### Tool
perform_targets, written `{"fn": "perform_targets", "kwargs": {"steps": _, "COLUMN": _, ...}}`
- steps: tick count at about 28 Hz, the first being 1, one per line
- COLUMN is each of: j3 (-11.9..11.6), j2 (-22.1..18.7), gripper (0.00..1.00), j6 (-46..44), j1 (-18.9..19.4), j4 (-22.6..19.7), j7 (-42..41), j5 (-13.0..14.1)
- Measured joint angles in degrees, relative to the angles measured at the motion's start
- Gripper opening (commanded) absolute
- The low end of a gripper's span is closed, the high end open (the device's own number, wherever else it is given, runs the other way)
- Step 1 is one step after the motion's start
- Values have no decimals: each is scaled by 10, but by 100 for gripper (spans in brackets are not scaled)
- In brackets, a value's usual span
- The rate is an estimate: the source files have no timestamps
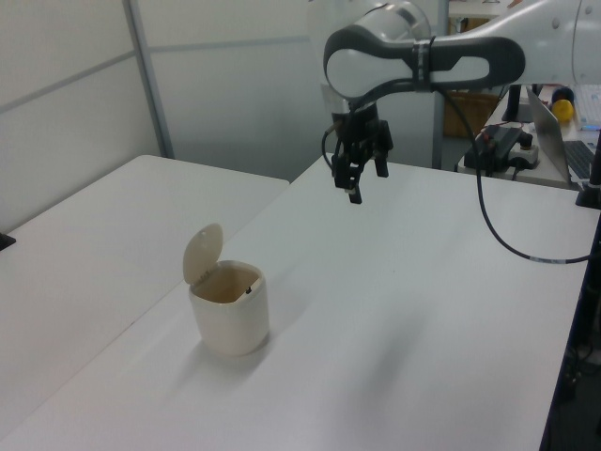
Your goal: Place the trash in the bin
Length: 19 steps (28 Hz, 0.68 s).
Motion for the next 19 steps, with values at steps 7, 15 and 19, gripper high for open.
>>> {"fn": "perform_targets", "kwargs": {"steps": 7, "j3": 0, "j2": -7, "gripper": 100, "j6": 0, "j1": -18, "j4": -4, "j7": -21, "j5": 13}}
{"fn": "perform_targets", "kwargs": {"steps": 15, "j3": 3, "j2": -7, "gripper": 100, "j6": 1, "j1": -18, "j4": -13, "j7": -22, "j5": 13}}
{"fn": "perform_targets", "kwargs": {"steps": 19, "j3": 4, "j2": -7, "gripper": 100, "j6": 1, "j1": -18, "j4": -14, "j7": -22, "j5": 13}}
